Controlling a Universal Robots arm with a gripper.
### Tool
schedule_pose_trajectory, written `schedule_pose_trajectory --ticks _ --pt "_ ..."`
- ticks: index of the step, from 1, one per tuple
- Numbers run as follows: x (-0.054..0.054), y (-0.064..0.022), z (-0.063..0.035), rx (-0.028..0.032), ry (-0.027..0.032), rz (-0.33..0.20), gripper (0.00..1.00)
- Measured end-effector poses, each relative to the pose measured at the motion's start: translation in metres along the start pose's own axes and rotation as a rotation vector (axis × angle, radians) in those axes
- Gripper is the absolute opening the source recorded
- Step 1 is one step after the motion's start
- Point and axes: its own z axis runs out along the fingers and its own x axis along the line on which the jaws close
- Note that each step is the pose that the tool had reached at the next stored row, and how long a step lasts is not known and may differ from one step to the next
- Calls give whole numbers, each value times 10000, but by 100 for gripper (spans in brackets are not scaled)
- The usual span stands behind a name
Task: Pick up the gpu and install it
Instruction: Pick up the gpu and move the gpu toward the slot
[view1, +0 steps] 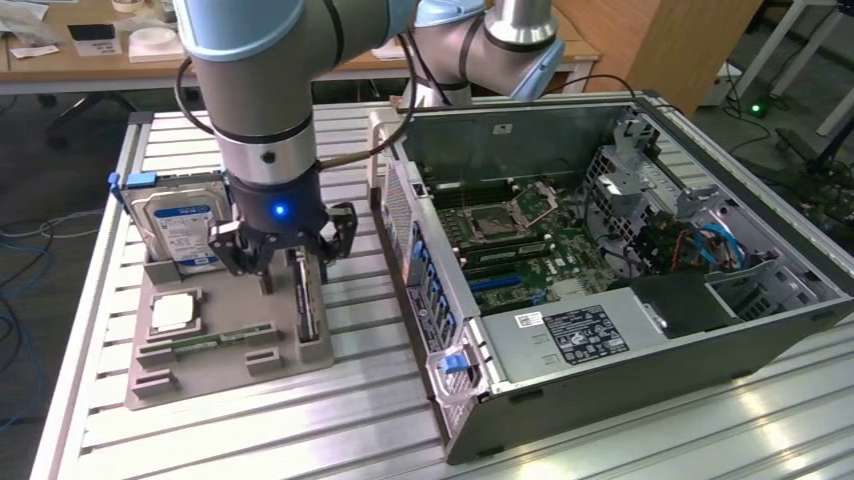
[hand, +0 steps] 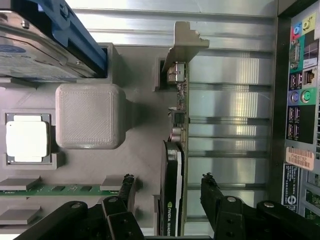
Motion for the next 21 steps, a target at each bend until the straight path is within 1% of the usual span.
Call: schedule_pose_trajectory --ticks 2,5,10,16,21 --pt "1 10 31 0 -2 14 65" --pt "1 46 67 1 -2 24 65" --pt "1 48 134 4 -3 45 65" --pt "4 47 244 5 -5 133 65" --pt "4 47 260 8 -4 159 65"
